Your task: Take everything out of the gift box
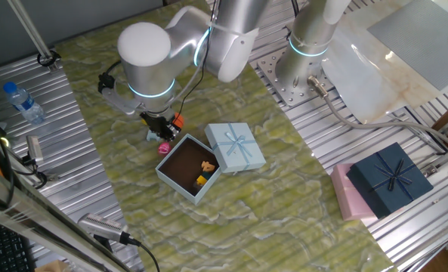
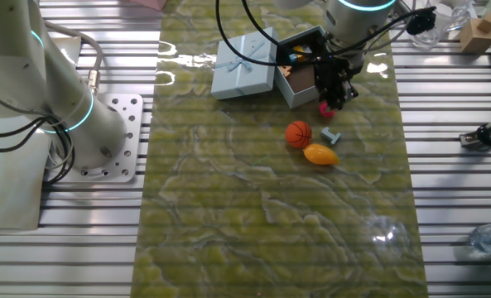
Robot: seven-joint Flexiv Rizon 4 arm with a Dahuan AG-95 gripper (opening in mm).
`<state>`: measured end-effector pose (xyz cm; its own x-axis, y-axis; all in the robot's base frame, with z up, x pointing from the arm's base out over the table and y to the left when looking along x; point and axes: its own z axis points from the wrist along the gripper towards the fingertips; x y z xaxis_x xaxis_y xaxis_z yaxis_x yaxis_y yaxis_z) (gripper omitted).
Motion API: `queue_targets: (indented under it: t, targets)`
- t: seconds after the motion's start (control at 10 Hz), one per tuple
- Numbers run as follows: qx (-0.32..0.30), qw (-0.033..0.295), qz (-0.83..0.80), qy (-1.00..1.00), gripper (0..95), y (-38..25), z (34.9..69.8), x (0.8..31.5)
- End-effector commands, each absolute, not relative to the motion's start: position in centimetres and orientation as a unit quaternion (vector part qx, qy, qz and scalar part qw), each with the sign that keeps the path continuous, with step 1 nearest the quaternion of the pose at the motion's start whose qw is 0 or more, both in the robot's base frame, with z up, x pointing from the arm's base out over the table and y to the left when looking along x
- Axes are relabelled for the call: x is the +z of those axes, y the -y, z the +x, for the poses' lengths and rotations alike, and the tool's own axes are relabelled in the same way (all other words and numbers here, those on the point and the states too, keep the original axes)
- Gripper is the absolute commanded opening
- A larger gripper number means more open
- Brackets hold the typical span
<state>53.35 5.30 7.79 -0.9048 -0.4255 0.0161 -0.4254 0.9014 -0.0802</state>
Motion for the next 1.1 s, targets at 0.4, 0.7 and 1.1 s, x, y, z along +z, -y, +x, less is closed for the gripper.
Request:
queue_targets:
  t: [0.4, 0.7, 1.1]
  targets:
    - [-0.041, 0.005, -0.232, -0.972, 38.0, -5.23, 52.68, 8.40]
    - [-0.041, 0.005, -0.232, -0.972, 38.0, -5.23, 52.68, 8.40]
    - [-0.041, 0.005, -0.232, -0.972, 38.0, -5.23, 52.68, 8.40]
